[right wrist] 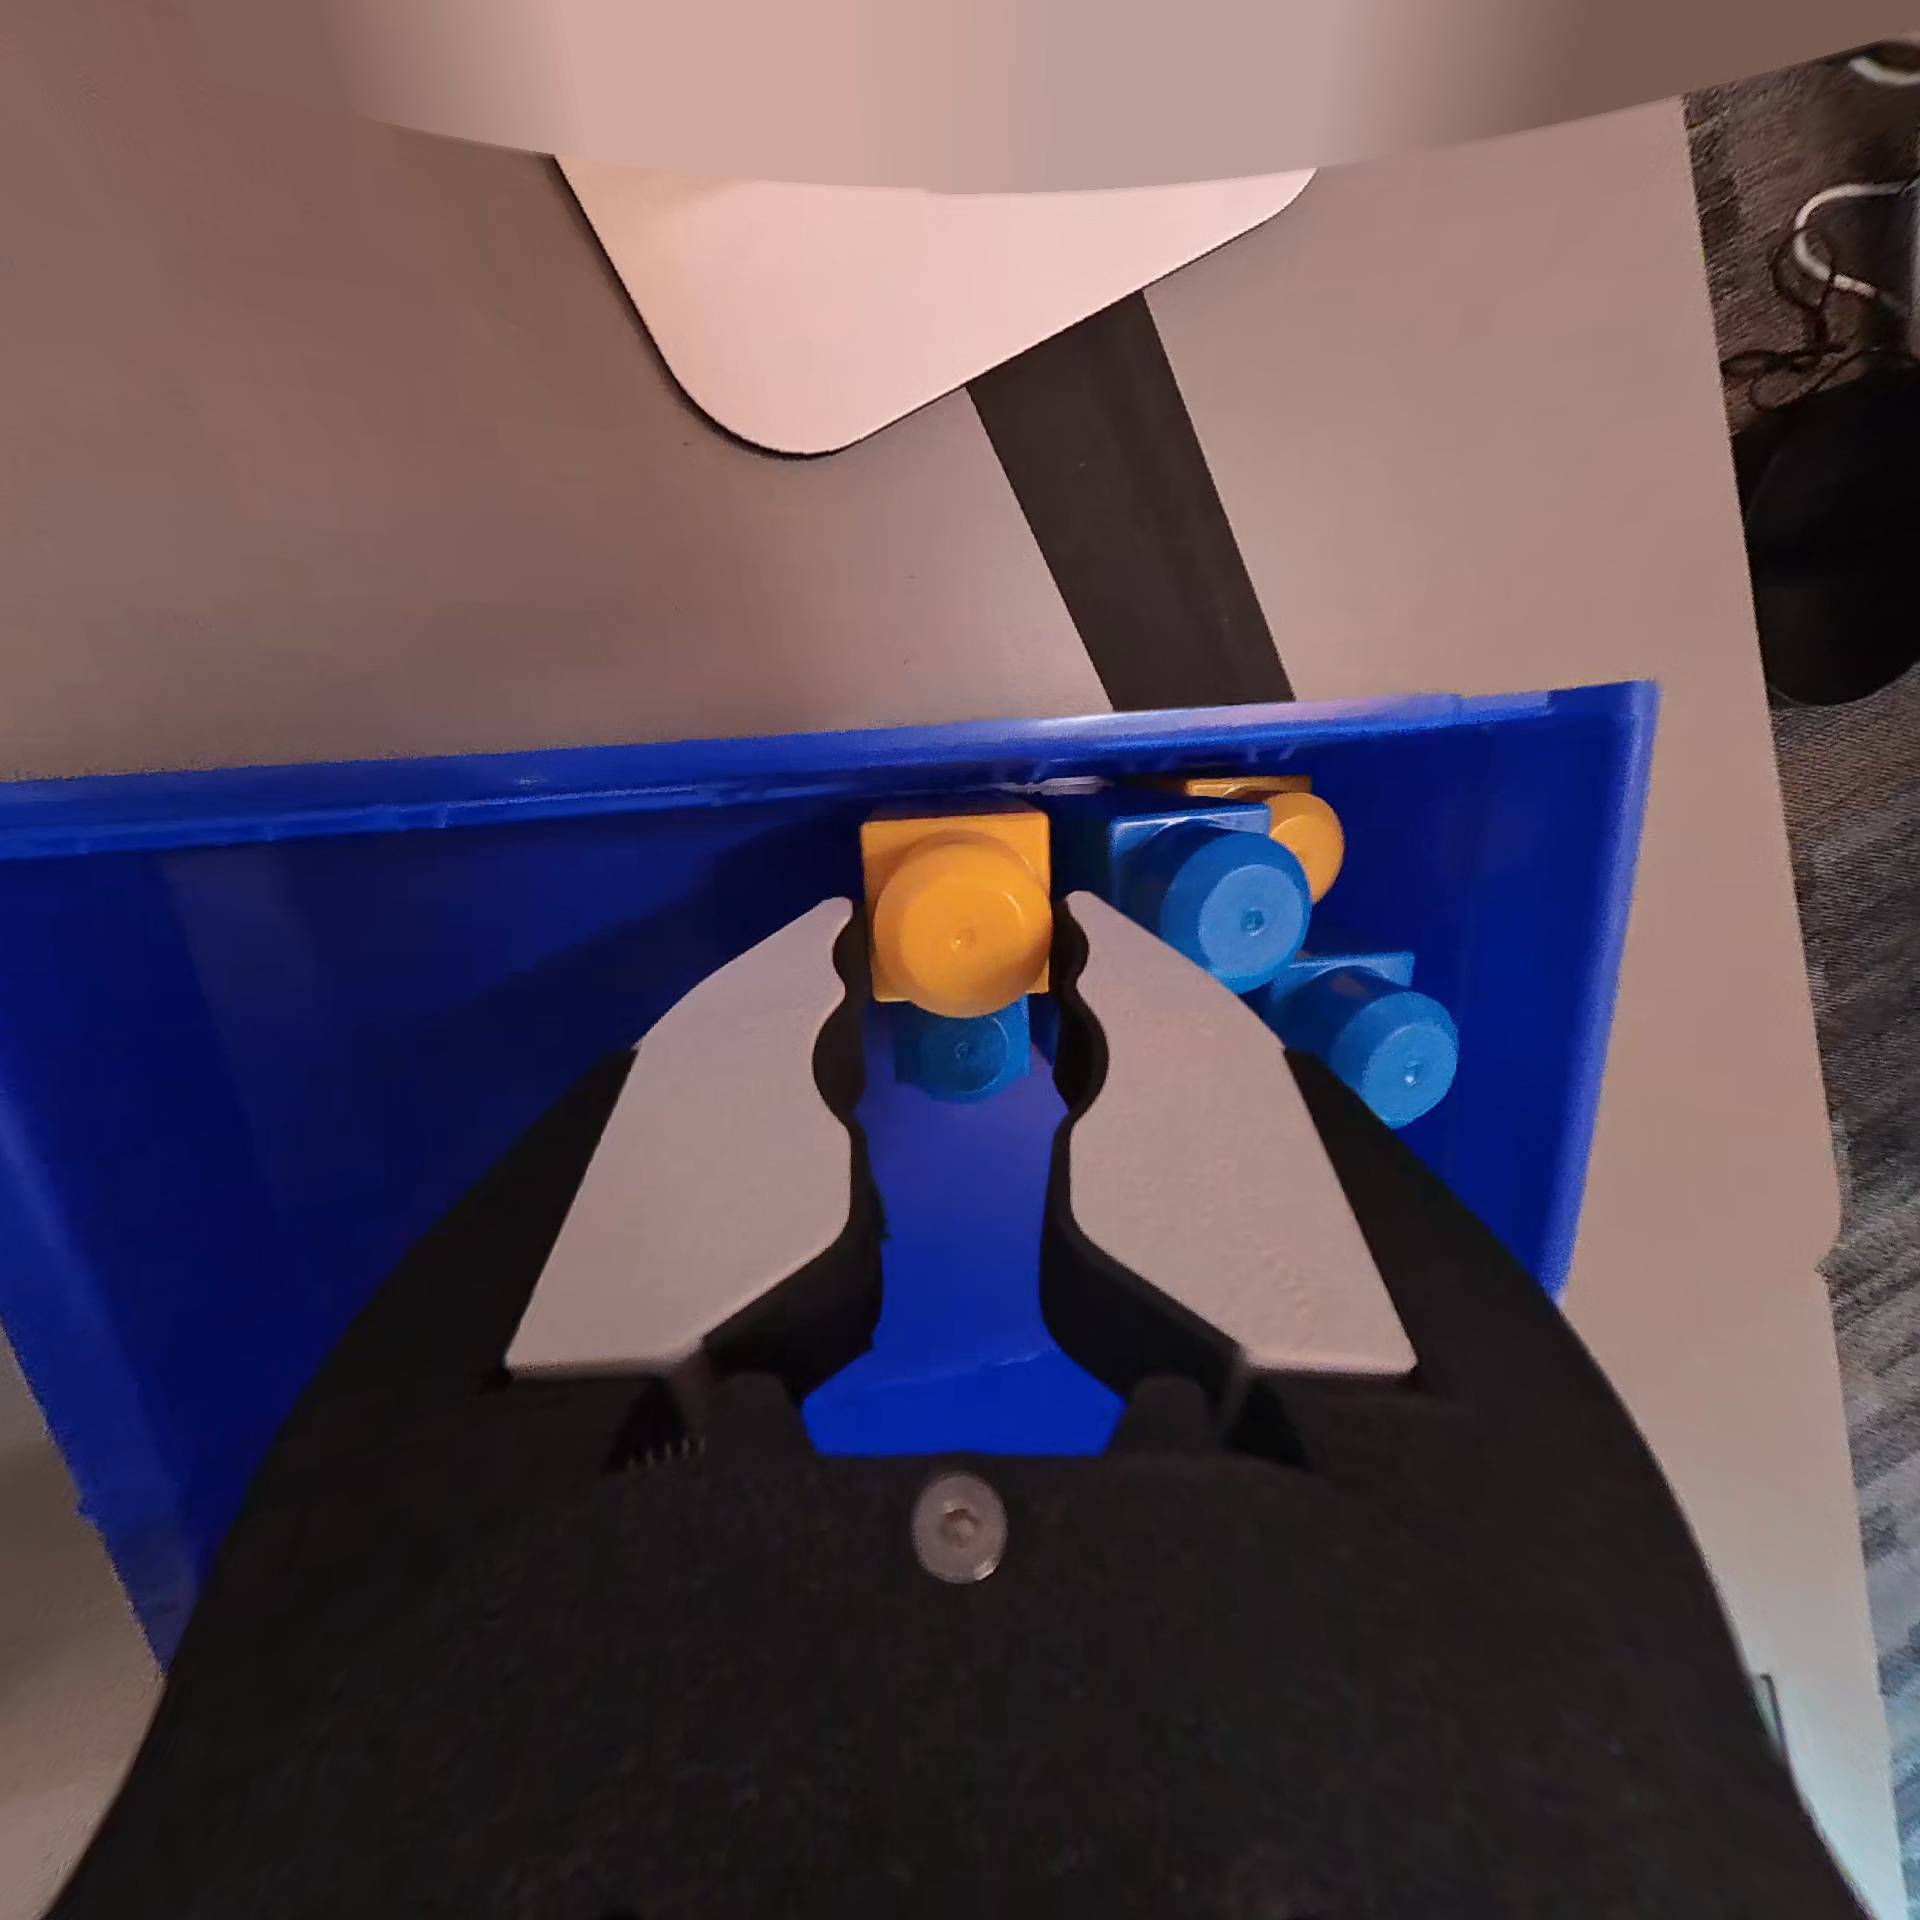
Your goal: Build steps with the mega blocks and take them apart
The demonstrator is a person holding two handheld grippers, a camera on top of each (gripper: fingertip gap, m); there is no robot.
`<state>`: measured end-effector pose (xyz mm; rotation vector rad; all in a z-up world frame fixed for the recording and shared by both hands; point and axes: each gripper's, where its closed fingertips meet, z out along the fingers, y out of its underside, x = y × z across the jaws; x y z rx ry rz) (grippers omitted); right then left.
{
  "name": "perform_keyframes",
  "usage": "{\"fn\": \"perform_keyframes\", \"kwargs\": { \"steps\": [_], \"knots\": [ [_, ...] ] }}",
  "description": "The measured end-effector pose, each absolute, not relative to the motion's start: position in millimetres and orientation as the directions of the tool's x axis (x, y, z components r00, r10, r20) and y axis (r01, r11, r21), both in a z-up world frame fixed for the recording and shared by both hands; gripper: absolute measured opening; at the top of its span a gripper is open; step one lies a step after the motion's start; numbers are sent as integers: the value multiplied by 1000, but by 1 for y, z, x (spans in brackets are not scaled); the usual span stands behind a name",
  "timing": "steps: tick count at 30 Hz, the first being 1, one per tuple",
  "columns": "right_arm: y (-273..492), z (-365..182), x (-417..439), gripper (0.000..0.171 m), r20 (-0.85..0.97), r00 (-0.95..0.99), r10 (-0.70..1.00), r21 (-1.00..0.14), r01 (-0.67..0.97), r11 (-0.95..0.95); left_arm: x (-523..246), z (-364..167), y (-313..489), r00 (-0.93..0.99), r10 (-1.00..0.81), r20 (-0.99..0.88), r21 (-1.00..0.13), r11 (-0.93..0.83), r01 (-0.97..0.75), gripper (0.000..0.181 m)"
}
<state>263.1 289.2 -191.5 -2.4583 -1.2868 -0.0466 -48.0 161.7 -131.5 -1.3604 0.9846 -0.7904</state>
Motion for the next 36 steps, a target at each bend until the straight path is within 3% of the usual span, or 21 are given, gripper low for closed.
{"fn": "perform_keyframes", "kwargs": {
  "steps": [7, 12, 17, 21, 27, 31, 36],
  "knots": [
    [294, -171, 262, 45, 250, 575, 779, -344, 804, -484, -46, -137, 162, 400, -910, -109, -992, 72, -106, 0],
    [294, -105, 240, 44, 321, 636, 701, -567, 722, -396, -48, -134, 163, 409, -907, -104, -993, 70, -97, 0],
    [270, -10, 180, 43, 291, 771, 567, -885, 442, -146, -48, -130, 163, 421, -901, -104, -993, 73, -88, 0],
    [233, 28, 145, 37, 153, 869, 471, -986, 163, 20, -51, -127, 164, 444, -890, -99, -994, 72, -78, 0],
    [186, -5, 102, 13, -1, 926, 379, -996, -36, 87, -53, -121, 164, 464, -880, -104, -994, 80, -72, 0],
    [171, -55, 72, 0, 1, 927, 375, -996, -33, 82, -51, -118, 162, 463, -877, -128, -991, 100, -86, 0],
    [171, -102, 48, 0, 26, 882, 471, -999, 14, 30, -53, -101, 156, 446, -884, -140, -990, 119, -73, 0]
  ]
}}
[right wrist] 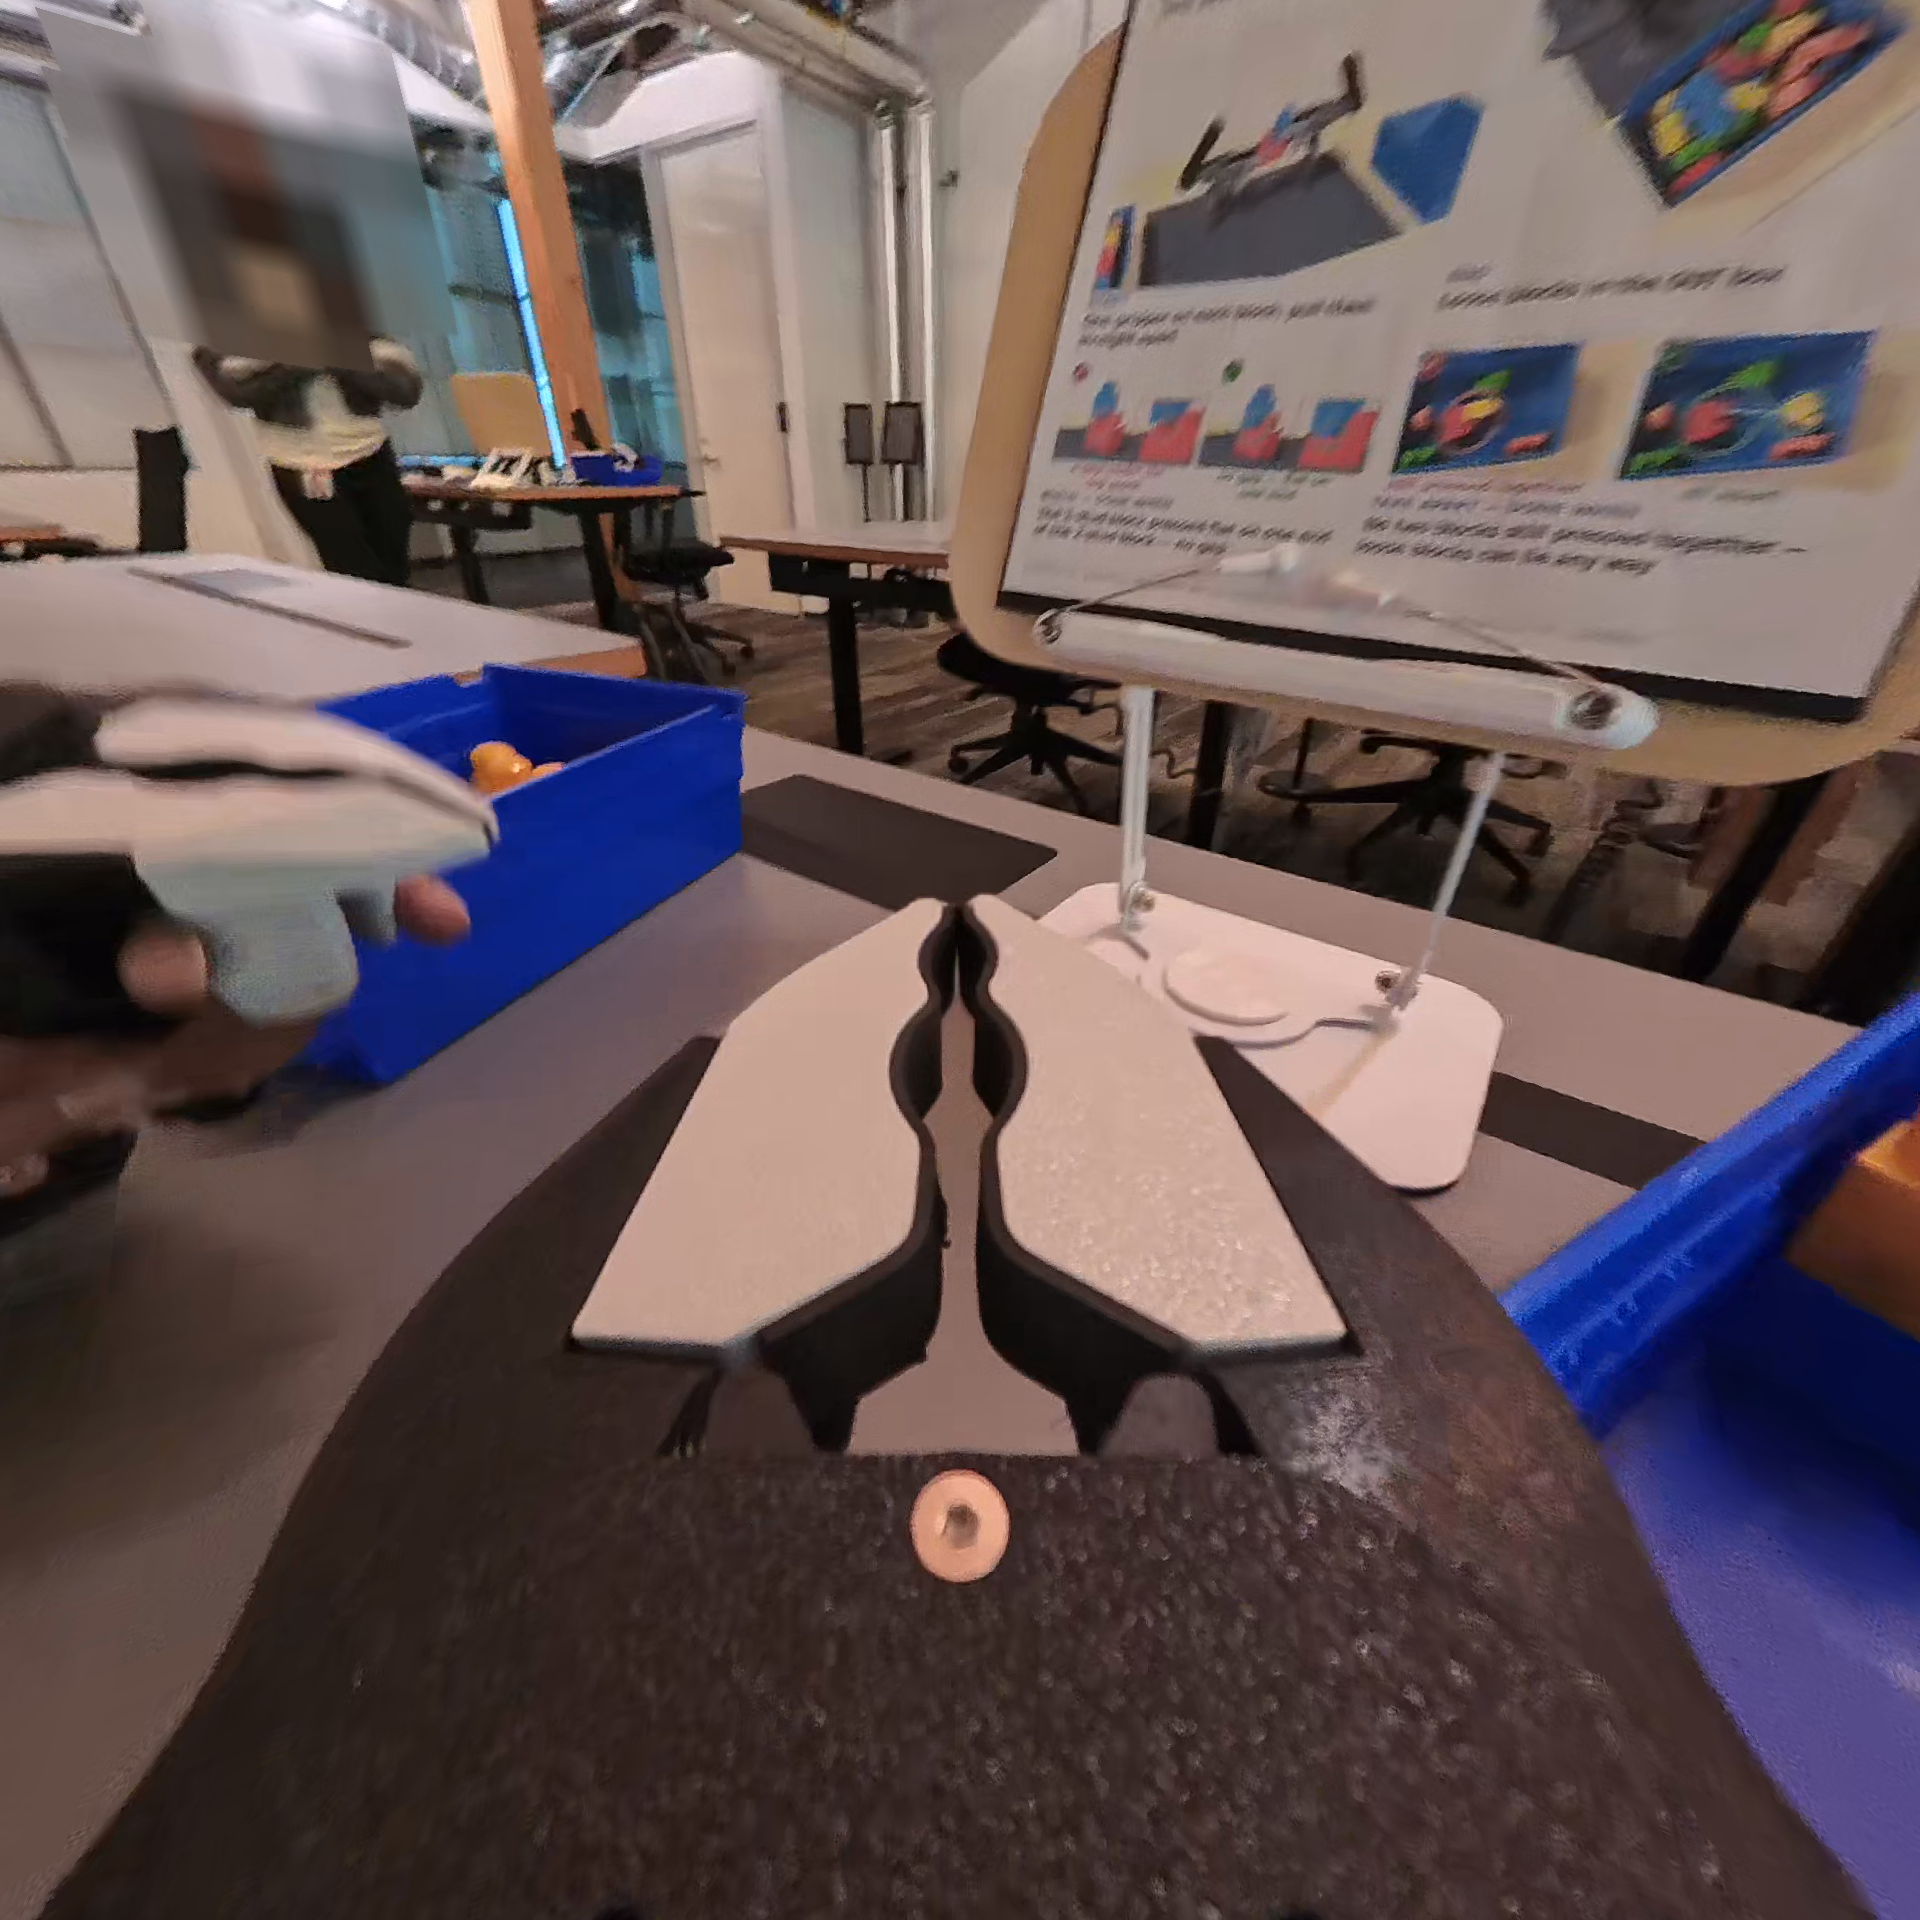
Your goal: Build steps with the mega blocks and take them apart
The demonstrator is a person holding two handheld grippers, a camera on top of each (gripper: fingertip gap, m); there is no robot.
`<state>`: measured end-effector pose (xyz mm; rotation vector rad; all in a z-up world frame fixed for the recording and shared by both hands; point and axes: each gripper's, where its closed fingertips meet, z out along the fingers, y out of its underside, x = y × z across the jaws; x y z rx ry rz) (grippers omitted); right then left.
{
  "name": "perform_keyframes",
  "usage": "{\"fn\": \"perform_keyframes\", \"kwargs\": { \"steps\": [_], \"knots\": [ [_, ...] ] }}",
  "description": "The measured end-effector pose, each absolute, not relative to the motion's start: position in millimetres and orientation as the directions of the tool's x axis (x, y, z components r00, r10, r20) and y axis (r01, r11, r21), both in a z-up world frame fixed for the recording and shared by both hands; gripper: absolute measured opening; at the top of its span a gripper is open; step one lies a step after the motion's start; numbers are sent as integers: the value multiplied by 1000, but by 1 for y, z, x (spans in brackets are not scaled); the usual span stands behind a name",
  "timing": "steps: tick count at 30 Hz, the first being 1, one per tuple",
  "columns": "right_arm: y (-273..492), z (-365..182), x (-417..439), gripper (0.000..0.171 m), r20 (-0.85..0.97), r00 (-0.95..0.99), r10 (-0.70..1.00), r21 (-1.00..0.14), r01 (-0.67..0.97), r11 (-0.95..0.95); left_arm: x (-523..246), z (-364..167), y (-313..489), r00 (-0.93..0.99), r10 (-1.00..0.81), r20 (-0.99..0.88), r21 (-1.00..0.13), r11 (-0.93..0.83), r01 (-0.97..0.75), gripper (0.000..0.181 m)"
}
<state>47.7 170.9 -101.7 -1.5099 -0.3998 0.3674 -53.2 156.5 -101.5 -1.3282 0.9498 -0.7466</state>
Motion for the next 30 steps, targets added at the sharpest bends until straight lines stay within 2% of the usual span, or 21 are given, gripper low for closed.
{"fn": "perform_keyframes", "kwargs": {
  "steps": [6, 10, 14, 16, 22, 26, 30],
  "knots": [
    [170, -114, 38, 0, 35, 842, 539, -999, 34, 12, -106, -31, 184, 583, -800, -139, -989, 147, -34, 0],
    [169, -119, 37, 0, 40, 833, 551, -999, 49, -3, -160, -8, 232, 663, -742, -98, -995, 48, -93, 2],
    [168, -121, 33, 0, 48, 822, 568, -998, 63, -7, -215, -16, 295, 721, -667, -187, -950, -63, -305, 23],
    [167, -124, 31, 0, 63, 817, 573, -997, 81, -6, -237, -35, 320, 714, -659, -237, -889, -149, -433, 34],
    [166, -132, 27, 0, 87, 804, 588, -992, 122, -20, -289, -107, 361, 610, -720, -330, -604, -335, -723, 43],
    [165, -134, 25, 0, 94, 793, 602, -990, 136, -24, -307, -158, 358, 526, -806, -271, -396, -404, -824, 52],
    [164, -136, 22, 0, 84, 778, 622, -990, 134, -34, -312, -189, 356, 476, -847, -237, -286, -408, -867, 56]
  ]
}}
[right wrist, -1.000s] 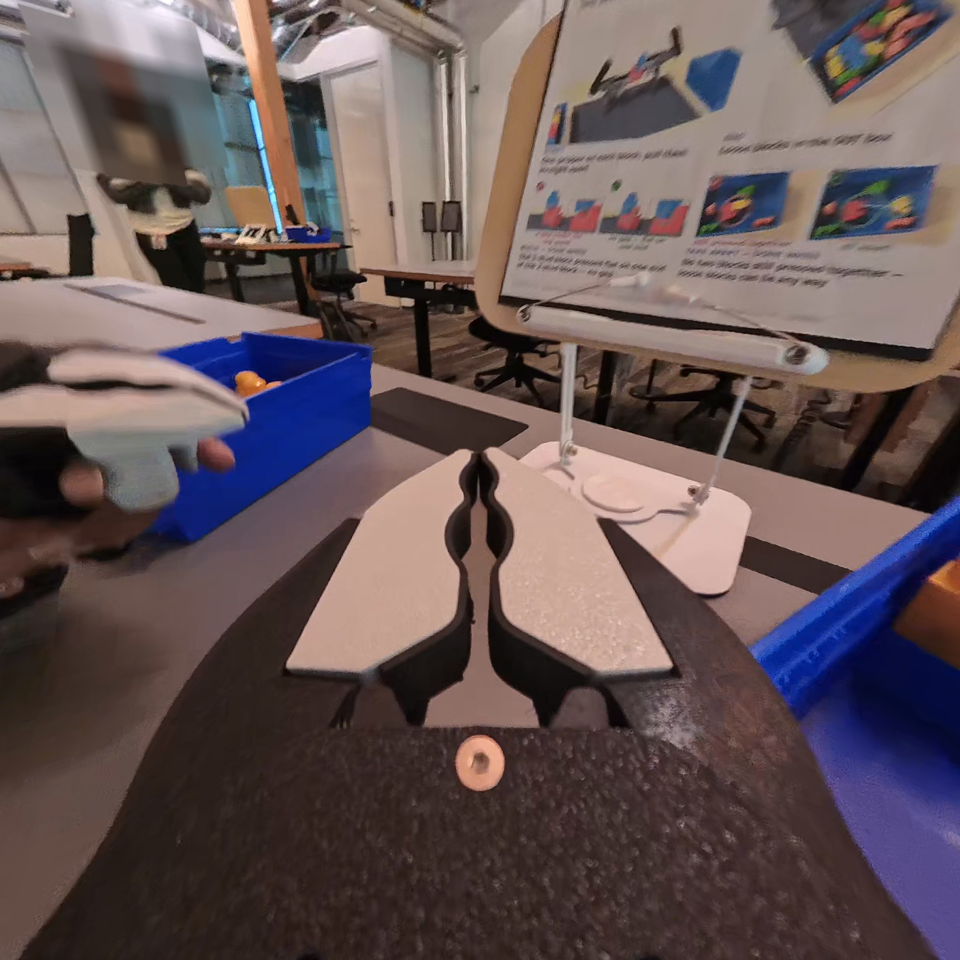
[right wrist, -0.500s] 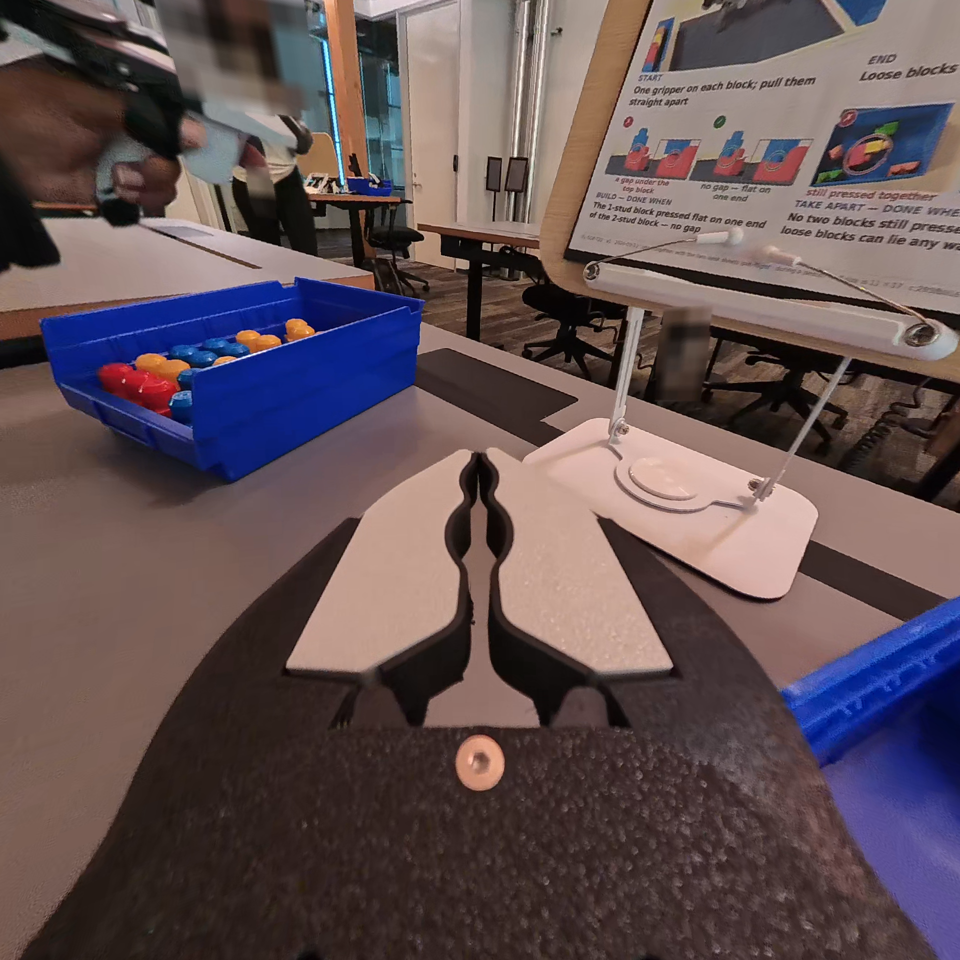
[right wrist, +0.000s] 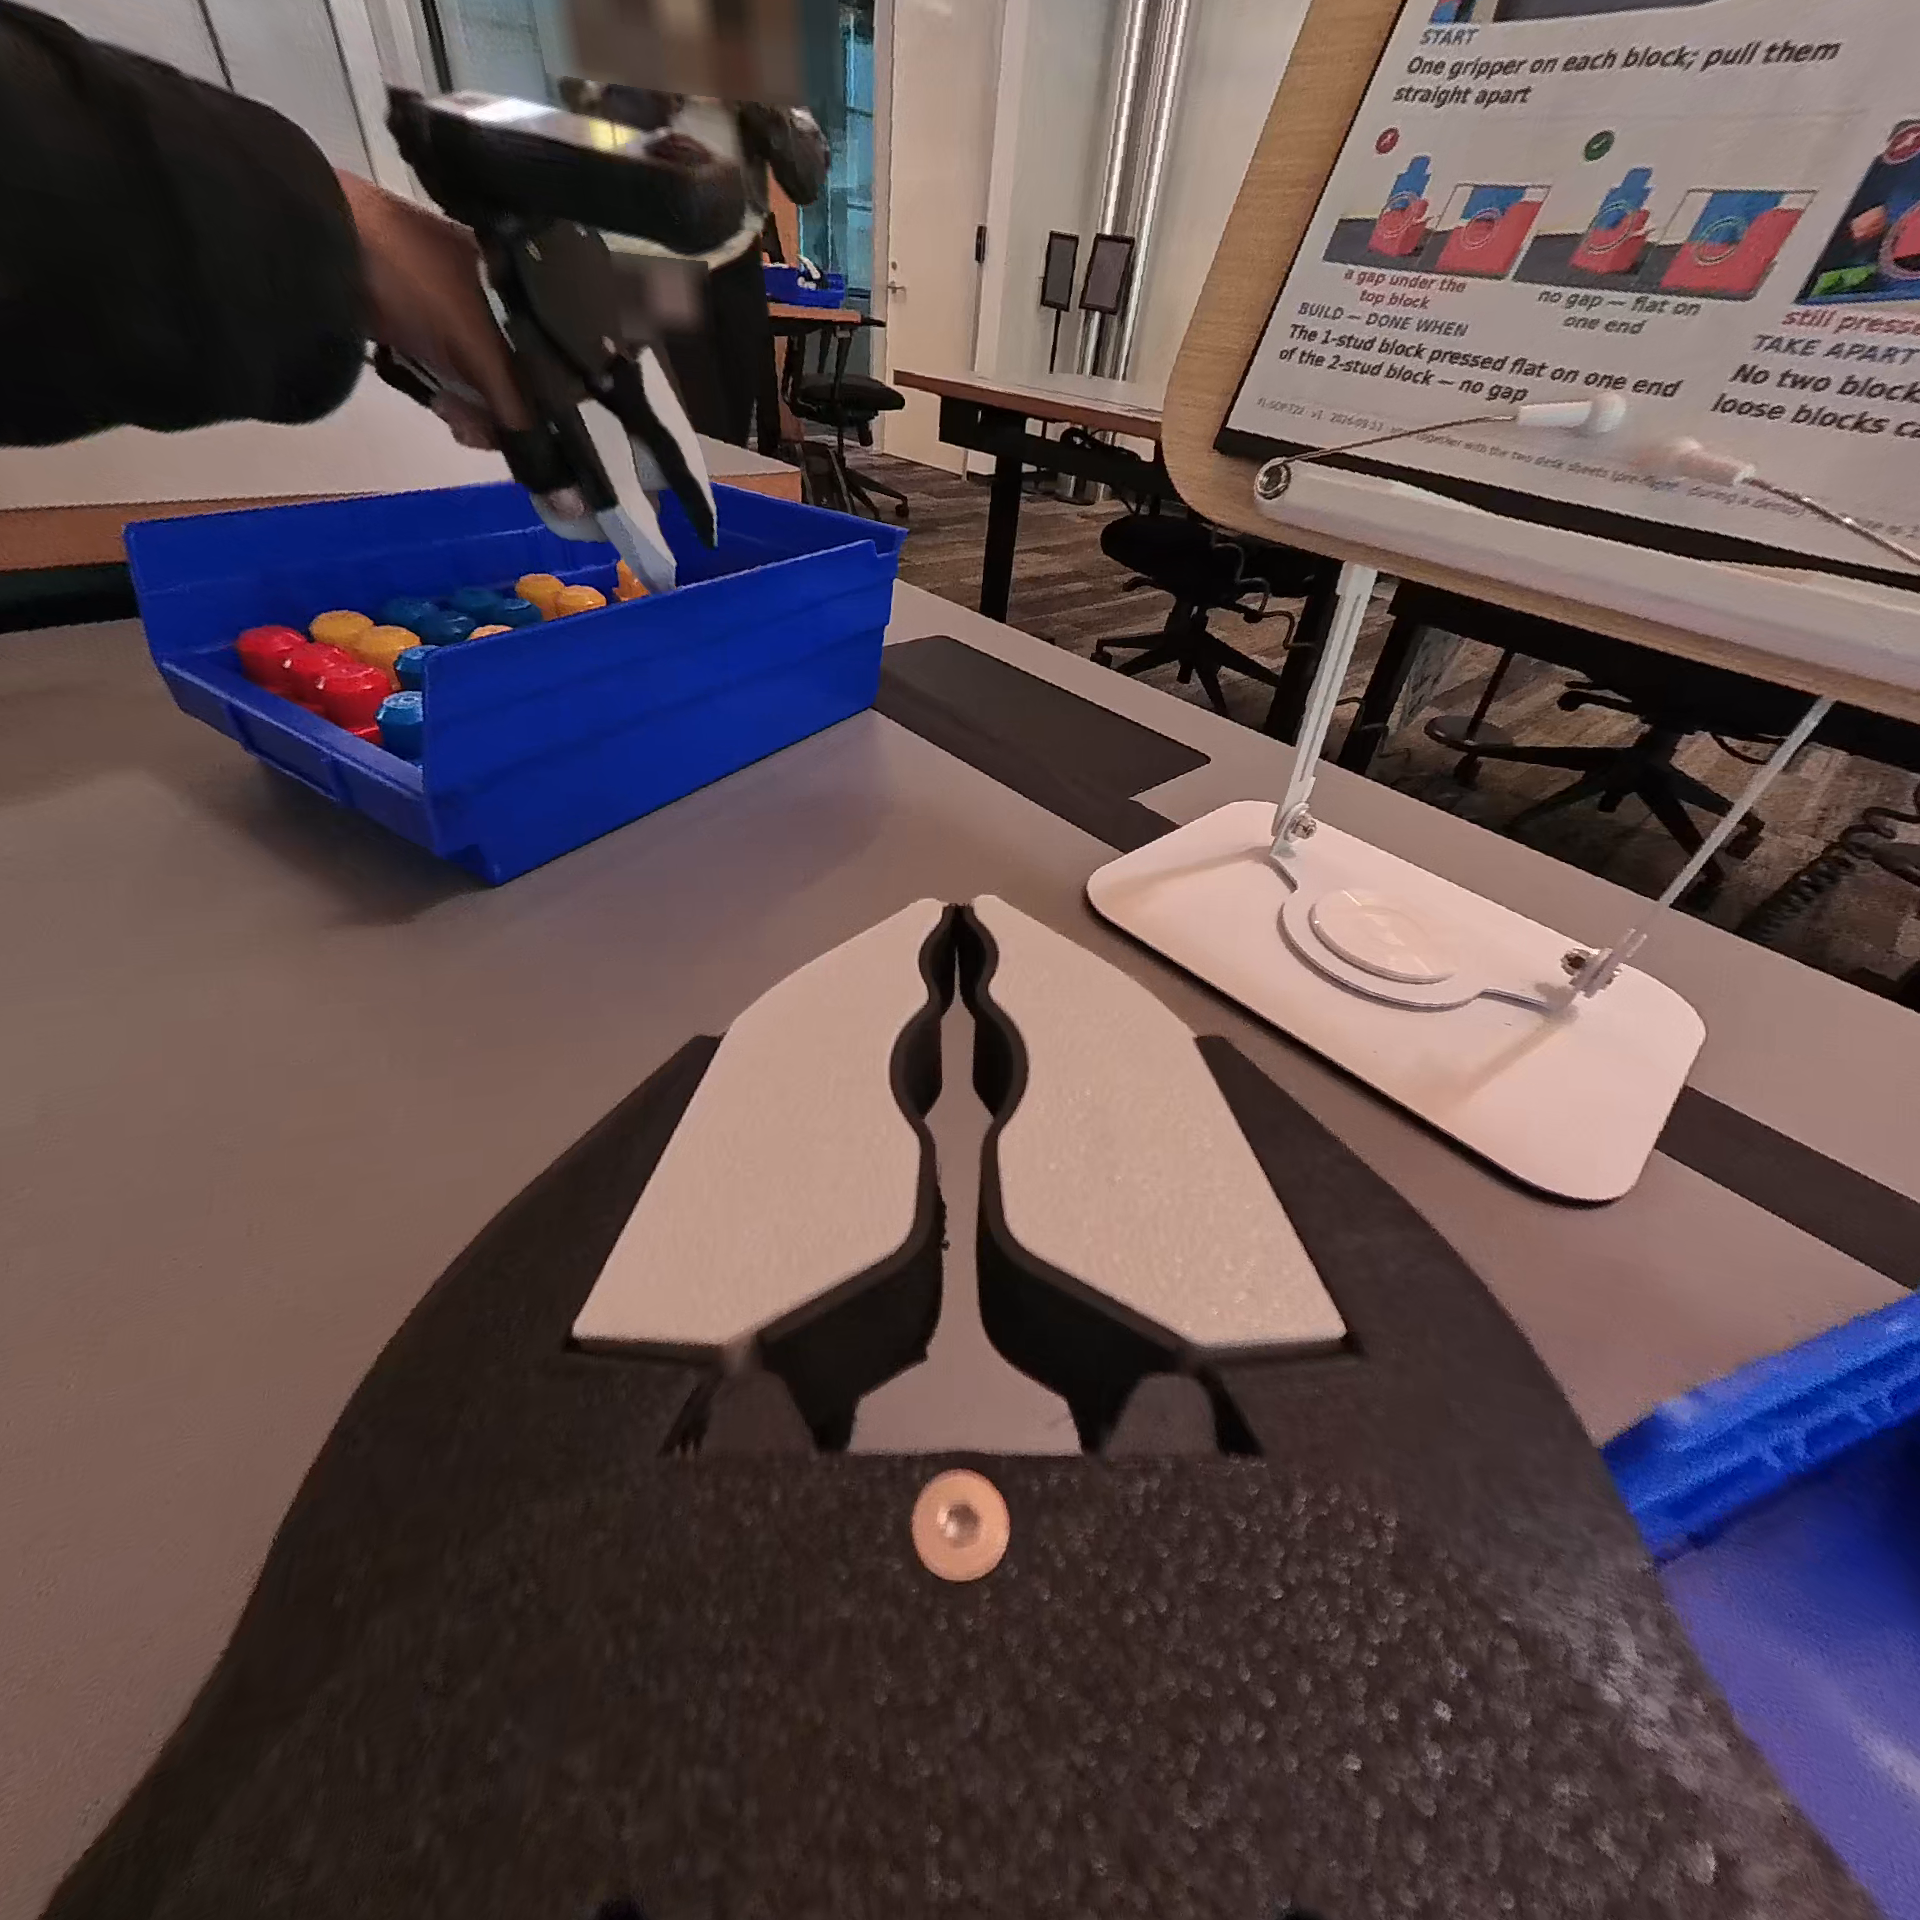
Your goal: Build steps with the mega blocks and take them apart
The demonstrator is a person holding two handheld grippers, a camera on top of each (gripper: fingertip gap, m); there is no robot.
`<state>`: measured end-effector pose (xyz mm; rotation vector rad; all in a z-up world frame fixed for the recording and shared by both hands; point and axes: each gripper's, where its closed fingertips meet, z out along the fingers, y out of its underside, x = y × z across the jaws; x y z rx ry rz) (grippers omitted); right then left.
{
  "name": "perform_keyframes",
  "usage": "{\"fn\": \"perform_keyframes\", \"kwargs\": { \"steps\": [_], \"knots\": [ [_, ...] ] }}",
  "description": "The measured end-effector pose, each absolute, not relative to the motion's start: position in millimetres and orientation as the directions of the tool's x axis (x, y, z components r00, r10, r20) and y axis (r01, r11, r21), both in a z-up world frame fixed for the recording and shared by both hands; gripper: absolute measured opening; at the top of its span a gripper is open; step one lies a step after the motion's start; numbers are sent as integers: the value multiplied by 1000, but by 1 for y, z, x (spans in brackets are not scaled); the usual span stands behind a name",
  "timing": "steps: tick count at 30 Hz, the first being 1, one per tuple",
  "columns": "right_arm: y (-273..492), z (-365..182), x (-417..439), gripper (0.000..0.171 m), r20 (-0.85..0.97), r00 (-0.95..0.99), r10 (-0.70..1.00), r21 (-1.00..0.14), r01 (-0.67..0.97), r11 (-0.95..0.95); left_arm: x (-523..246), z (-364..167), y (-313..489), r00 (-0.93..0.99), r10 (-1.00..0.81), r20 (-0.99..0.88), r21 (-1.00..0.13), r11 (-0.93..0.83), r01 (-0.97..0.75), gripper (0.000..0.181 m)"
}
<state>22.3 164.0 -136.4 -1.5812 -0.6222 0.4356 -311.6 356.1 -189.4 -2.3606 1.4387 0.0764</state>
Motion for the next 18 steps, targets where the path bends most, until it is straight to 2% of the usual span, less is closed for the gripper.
{"fn": "perform_keyframes", "kwargs": {
  "steps": [3, 7, 11, 13, 18],
  "knots": [
    [164, -141, 18, 0, 78, 766, 638, -989, 138, -46, -321, -206, 362, 451, -849, -276, -193, -411, -891, 56],
    [163, -145, 14, 0, 94, 752, 653, -985, 165, -47, -322, -223, 368, 455, -848, -271, -163, -425, -890, 56],
    [163, -145, 15, 0, 96, 750, 655, -985, 166, -46, -324, -234, 372, 413, -853, -318, -114, -398, -910, 43],
    [164, -146, 15, 0, 88, 751, 654, -986, 160, -52, -320, -235, 371, 366, -866, -341, -114, -349, -930, 36],
    [163, -146, 15, 0, 90, 748, 657, -985, 163, -50, -313, -224, 367, 341, -862, -374, -147, -308, -940, 35]
  ]
}}
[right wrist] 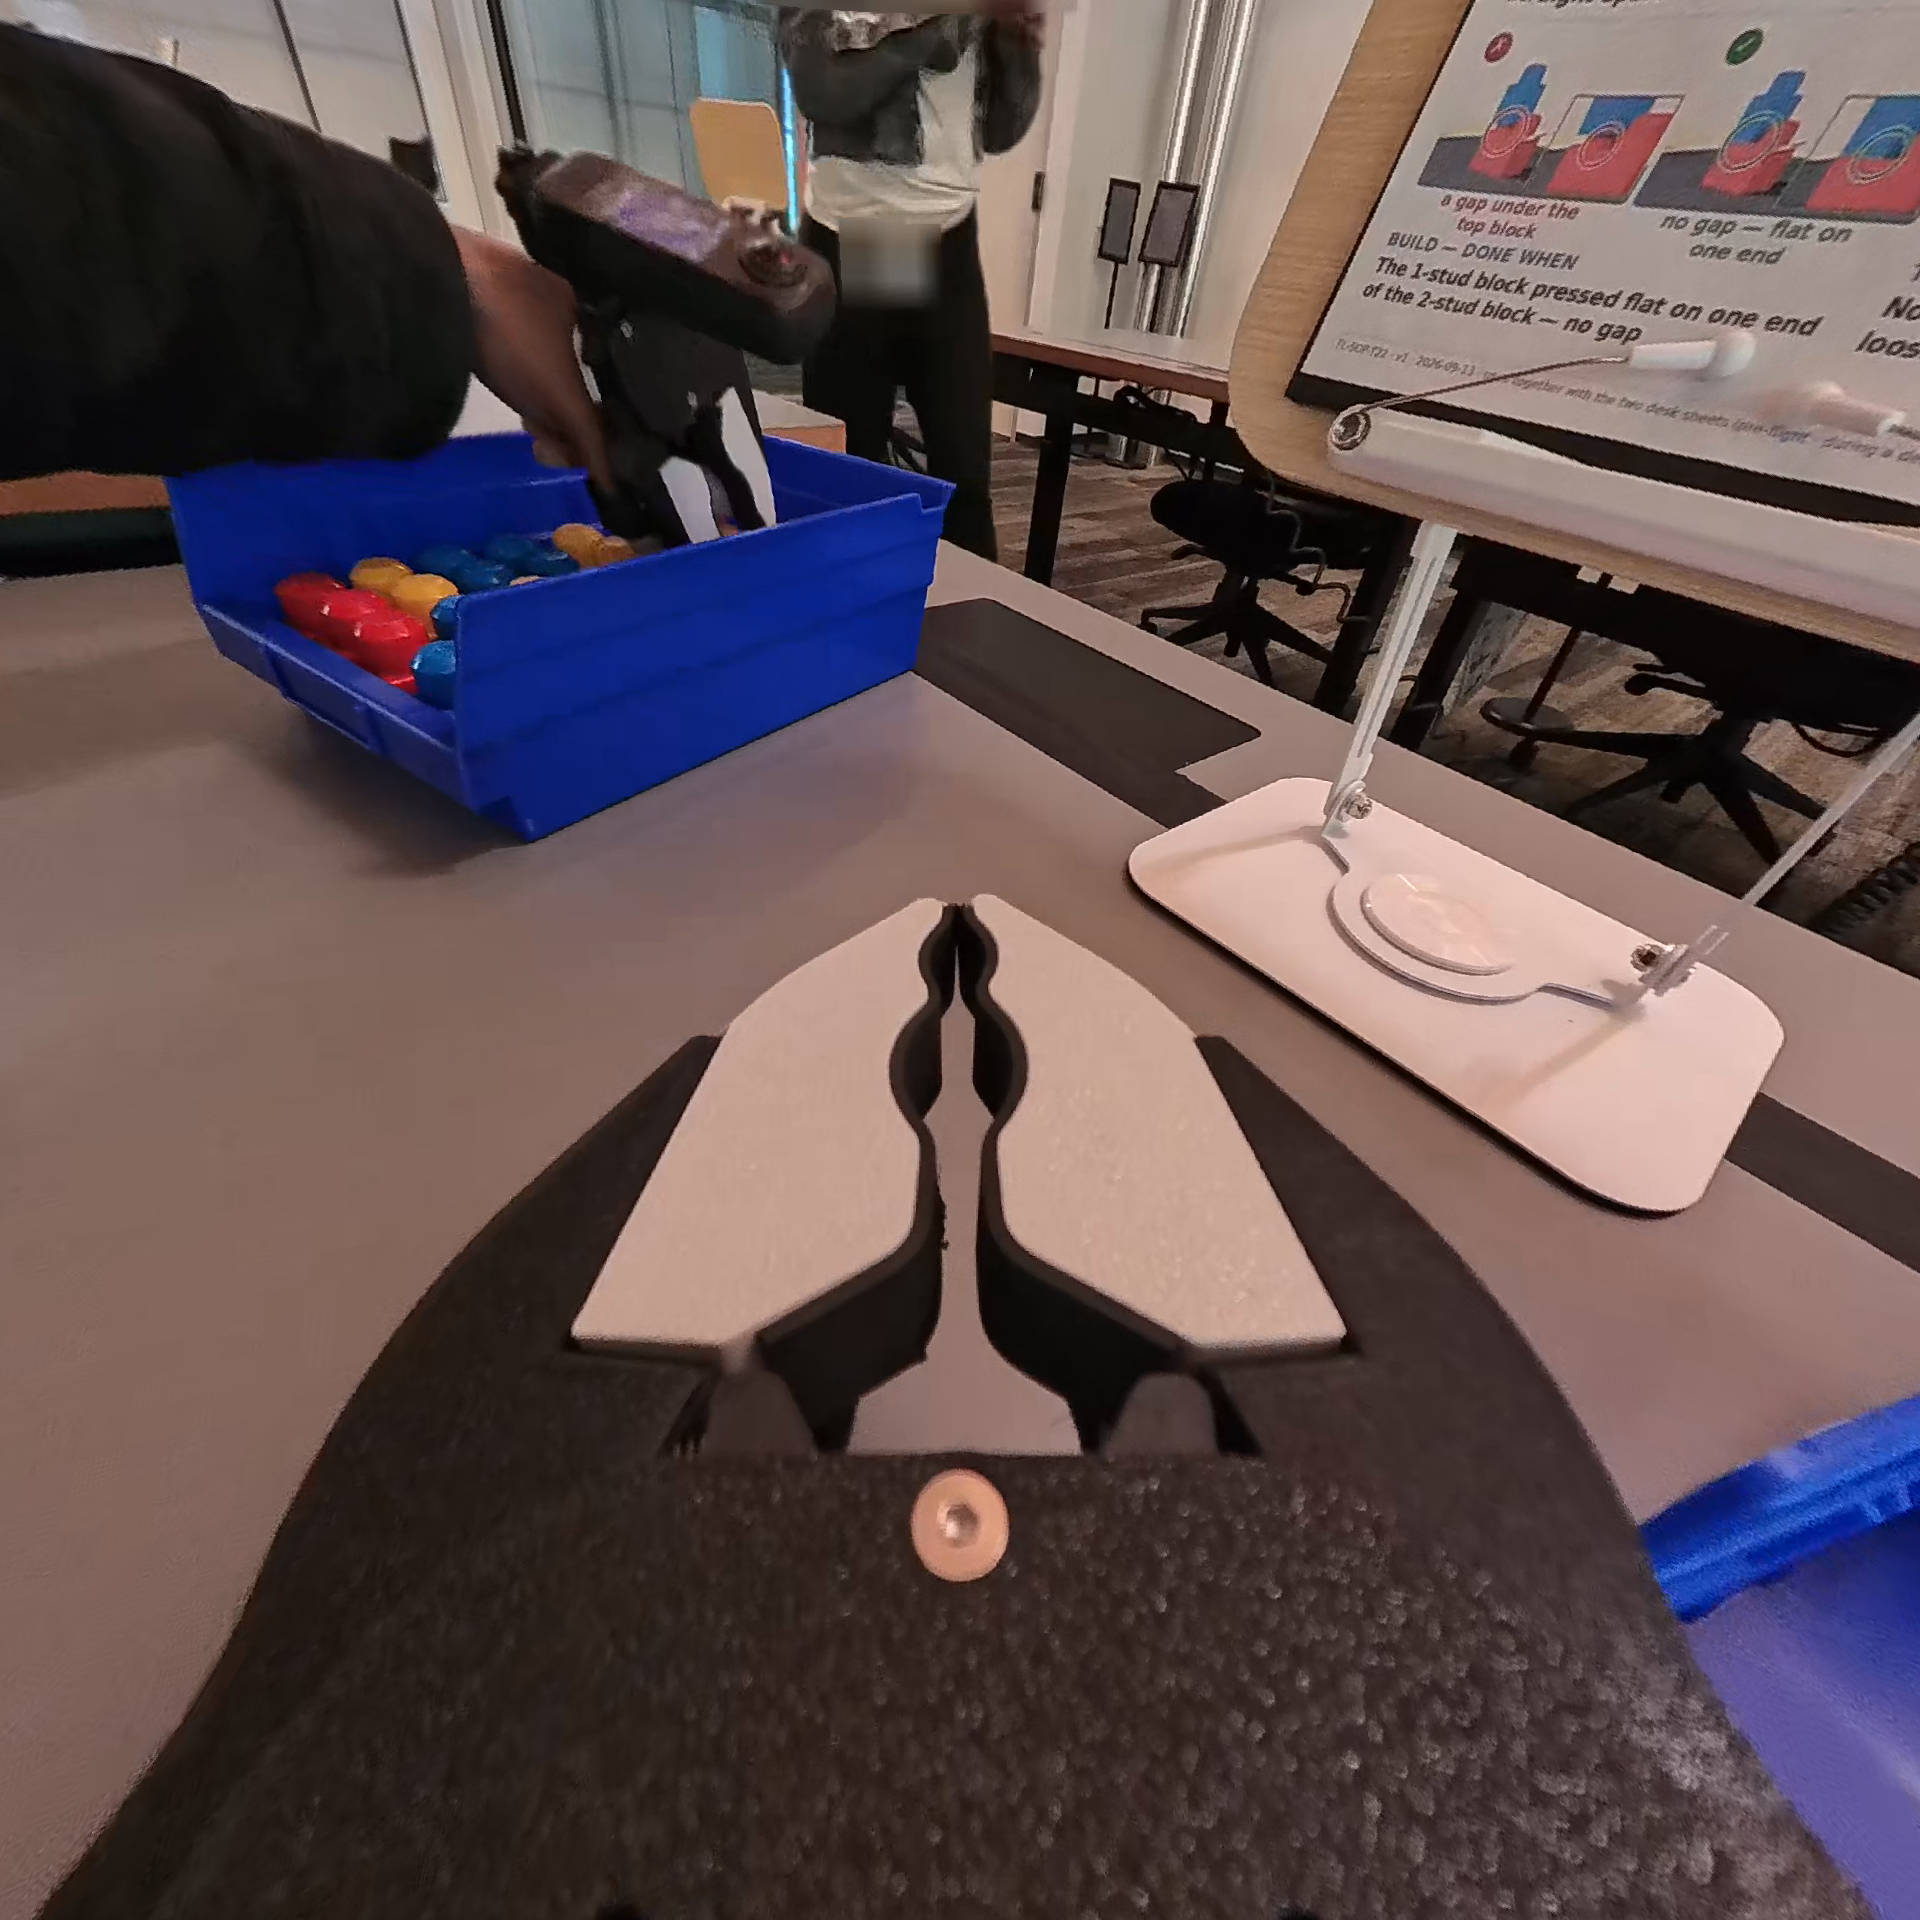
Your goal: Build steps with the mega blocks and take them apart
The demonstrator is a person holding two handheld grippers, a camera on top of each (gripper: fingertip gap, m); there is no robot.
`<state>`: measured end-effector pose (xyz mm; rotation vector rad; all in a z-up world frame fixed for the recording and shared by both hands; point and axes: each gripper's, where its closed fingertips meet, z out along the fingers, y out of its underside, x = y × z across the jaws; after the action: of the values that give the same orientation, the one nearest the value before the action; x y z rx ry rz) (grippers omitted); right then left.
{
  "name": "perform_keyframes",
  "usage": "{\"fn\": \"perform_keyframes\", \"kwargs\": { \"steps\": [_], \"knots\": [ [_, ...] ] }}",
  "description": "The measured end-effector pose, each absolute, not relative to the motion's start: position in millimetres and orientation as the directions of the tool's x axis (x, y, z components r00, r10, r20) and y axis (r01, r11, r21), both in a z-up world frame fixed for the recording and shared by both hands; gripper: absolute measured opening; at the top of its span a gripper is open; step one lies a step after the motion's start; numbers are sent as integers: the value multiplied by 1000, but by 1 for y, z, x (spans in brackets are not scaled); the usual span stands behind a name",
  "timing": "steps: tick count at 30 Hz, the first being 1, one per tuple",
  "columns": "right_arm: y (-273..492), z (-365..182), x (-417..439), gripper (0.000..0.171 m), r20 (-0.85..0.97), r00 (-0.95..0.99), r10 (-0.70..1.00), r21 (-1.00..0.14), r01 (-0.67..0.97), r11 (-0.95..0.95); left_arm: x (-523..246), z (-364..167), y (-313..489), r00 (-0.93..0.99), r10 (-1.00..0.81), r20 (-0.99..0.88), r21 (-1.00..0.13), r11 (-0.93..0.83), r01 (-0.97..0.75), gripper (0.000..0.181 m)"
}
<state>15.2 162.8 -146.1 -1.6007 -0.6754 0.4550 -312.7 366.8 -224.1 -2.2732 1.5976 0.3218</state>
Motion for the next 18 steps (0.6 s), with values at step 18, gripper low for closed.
{"fn": "perform_keyframes", "kwargs": {
  "steps": [18],
  "knots": [
    [169, -127, 41, 0, 54, 826, 562, -997, 80, -21, -117, -115, 180, 15, -957, -291, -264, 65, -962, 35]
  ]
}}
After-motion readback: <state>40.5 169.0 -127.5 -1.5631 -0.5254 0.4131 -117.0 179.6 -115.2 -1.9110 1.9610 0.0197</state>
